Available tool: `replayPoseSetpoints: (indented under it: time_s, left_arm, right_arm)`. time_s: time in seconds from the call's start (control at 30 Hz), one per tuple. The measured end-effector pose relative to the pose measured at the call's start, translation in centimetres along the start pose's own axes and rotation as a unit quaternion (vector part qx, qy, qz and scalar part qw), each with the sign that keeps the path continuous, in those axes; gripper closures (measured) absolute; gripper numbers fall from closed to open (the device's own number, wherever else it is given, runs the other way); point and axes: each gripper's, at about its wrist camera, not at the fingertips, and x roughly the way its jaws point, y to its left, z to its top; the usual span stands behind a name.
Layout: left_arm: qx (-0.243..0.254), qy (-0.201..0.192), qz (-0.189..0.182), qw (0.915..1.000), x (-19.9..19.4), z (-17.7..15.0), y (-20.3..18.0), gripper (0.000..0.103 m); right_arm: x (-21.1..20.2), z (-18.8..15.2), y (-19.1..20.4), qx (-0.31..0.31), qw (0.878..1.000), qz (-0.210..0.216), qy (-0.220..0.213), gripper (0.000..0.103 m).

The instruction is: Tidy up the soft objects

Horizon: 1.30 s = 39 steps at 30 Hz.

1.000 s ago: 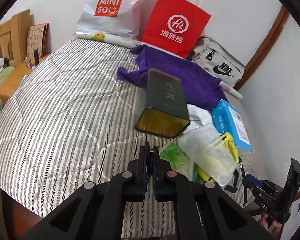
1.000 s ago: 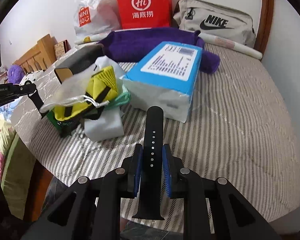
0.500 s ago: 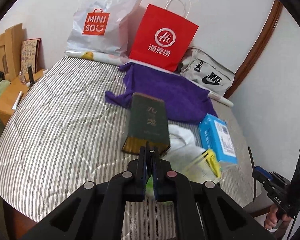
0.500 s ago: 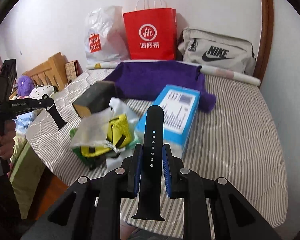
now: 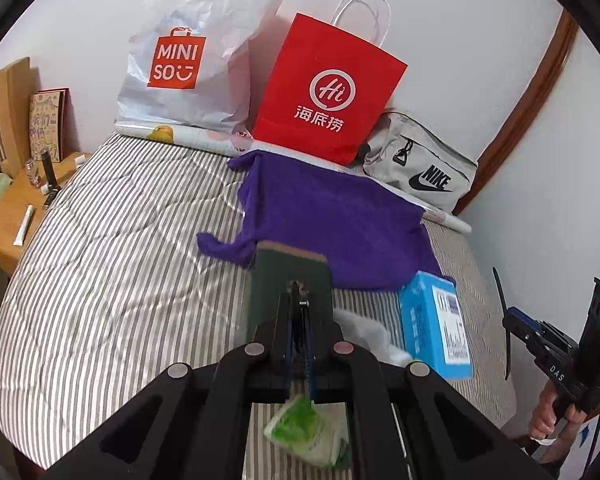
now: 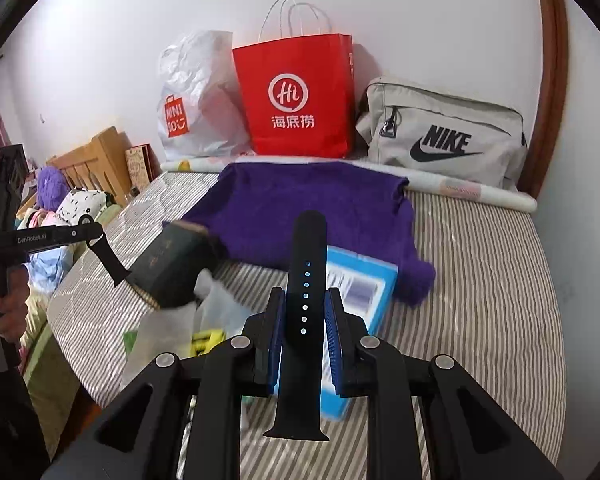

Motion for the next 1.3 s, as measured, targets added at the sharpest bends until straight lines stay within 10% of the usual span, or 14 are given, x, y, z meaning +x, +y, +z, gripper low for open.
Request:
replayPoseSetpoints:
  time_s: [0.67,1.3]
  left_arm:
    - [-0.002,0.033,0.001,0.9995,9.7,9.7,0.5,0.097]
    - [0.017,0.094,0.036,0.9947,23.1,14.6,0.0,0.097]
  right_arm:
    - [11.9,8.4,-4.4,-0.012,0.999,-0.007,0.029,0.083]
    - [21.1,9.2,-7.7,-0.018,0.995,-0.021,0.097,0.083]
